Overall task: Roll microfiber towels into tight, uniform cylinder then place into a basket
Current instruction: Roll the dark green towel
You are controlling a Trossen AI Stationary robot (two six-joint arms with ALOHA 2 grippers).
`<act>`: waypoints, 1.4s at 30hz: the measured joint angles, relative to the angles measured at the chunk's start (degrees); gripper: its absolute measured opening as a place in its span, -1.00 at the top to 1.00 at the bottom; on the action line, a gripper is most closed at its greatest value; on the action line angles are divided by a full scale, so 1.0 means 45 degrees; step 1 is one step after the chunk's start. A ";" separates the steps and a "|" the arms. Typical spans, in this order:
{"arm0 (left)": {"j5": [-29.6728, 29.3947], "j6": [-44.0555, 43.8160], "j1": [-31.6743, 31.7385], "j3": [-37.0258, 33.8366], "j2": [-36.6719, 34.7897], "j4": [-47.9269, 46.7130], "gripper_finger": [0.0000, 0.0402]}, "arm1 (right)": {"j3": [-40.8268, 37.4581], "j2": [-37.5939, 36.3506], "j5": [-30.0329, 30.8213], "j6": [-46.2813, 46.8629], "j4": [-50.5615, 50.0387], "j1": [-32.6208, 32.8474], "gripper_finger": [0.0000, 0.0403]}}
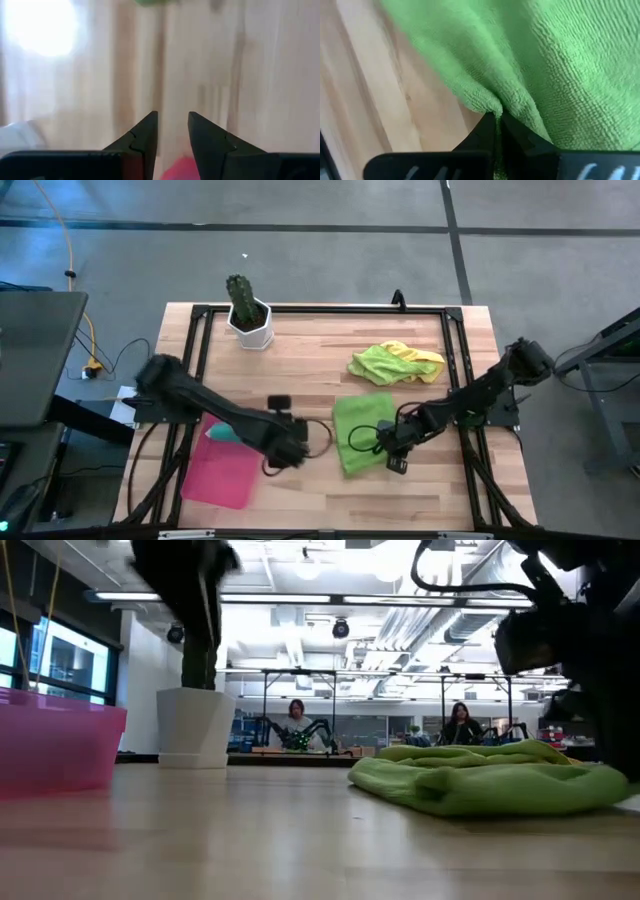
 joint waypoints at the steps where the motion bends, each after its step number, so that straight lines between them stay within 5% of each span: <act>1: -0.0305 -0.0279 -0.0113 -0.0247 -0.0617 0.0114 0.51 | 0.0000 -0.0066 0.0096 -0.0113 0.0012 -0.0015 0.99; 5: -0.1585 -0.1643 -0.0813 -0.2253 -0.3172 0.2212 0.51 | 0.0005 -0.0178 0.0275 -0.0833 0.0457 -0.0036 0.99; 8: -0.2265 -0.1644 -0.1020 -0.4362 -0.4719 0.6033 0.51 | 0.0005 -0.0201 0.0294 -0.1150 0.0857 -0.0323 0.99; 11: -0.2318 0.0211 -0.0849 -0.6206 -0.4965 1.0926 0.51 | 0.0015 -0.0199 0.0389 -0.1135 0.1207 -0.0645 0.99; 15: -0.0982 0.2497 -0.0425 -0.7436 -0.4292 1.4689 0.46 | 0.0019 0.0029 0.0438 -0.0478 0.1859 -0.0766 0.99; 23: 0.1953 0.4691 0.0442 -0.7308 -0.0898 1.6243 0.20 | 0.0024 0.0501 0.0785 0.0813 0.3370 -0.0504 0.99; 33: 0.1899 0.8331 0.0699 -0.6171 0.1464 1.5946 0.06 | 0.0060 0.1028 0.0560 0.2160 0.3772 -0.0647 0.99; 42: 0.2223 0.8334 0.1220 -0.5502 0.2541 1.6130 0.06 | 0.0027 0.1662 0.0217 0.2565 0.3958 -0.0589 0.99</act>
